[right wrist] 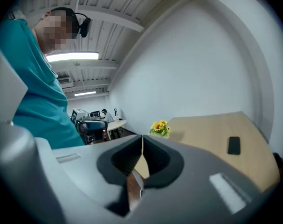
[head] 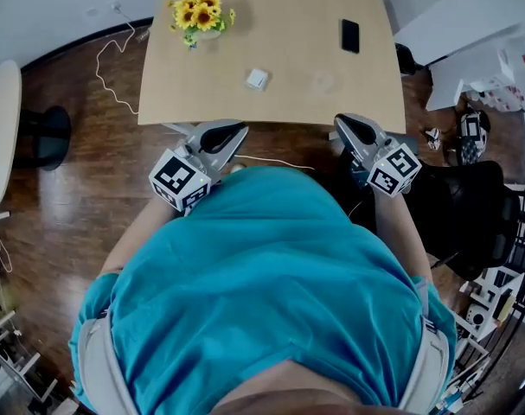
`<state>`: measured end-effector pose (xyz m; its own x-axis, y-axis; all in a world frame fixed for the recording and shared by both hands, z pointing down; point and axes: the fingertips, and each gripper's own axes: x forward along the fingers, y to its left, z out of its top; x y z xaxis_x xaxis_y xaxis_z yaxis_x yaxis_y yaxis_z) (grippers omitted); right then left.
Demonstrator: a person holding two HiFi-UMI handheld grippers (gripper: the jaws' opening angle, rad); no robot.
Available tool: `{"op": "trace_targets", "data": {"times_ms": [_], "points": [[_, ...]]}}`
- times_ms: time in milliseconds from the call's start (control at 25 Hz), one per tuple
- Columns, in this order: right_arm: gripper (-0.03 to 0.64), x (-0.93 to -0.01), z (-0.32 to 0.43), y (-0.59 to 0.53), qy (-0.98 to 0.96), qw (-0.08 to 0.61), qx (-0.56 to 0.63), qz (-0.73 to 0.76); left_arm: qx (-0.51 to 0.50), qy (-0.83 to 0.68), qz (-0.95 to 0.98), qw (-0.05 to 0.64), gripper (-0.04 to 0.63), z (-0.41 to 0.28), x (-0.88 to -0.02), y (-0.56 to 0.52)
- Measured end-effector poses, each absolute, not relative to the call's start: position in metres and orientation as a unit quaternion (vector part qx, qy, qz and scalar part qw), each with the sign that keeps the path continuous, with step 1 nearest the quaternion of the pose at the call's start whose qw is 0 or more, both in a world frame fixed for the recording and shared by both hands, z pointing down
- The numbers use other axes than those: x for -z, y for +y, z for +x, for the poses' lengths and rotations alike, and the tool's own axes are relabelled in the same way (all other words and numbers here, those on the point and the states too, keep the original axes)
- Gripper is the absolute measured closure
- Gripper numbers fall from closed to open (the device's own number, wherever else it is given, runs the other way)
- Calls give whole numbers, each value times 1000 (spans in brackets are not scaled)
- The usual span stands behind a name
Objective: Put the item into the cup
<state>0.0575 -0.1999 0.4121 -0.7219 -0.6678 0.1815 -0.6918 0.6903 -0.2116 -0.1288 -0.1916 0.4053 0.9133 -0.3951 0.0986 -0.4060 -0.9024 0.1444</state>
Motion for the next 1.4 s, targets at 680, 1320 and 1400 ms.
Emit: {"op": "trace_targets", "data": {"times_ms": [680,1320,1400], "points": [[467,-537,-61,-393,-908,339,-214,125,-24,-377,915,143,591,-143,-434,-258],[432,-706,-72,-422,-768,587,-229,118,-51,-389,906,160,591,-179,-475,-289],[459,-710,-70,-418,-763,590,-237,117,-55,-388,905,164,591,-180,-479,-289]]}}
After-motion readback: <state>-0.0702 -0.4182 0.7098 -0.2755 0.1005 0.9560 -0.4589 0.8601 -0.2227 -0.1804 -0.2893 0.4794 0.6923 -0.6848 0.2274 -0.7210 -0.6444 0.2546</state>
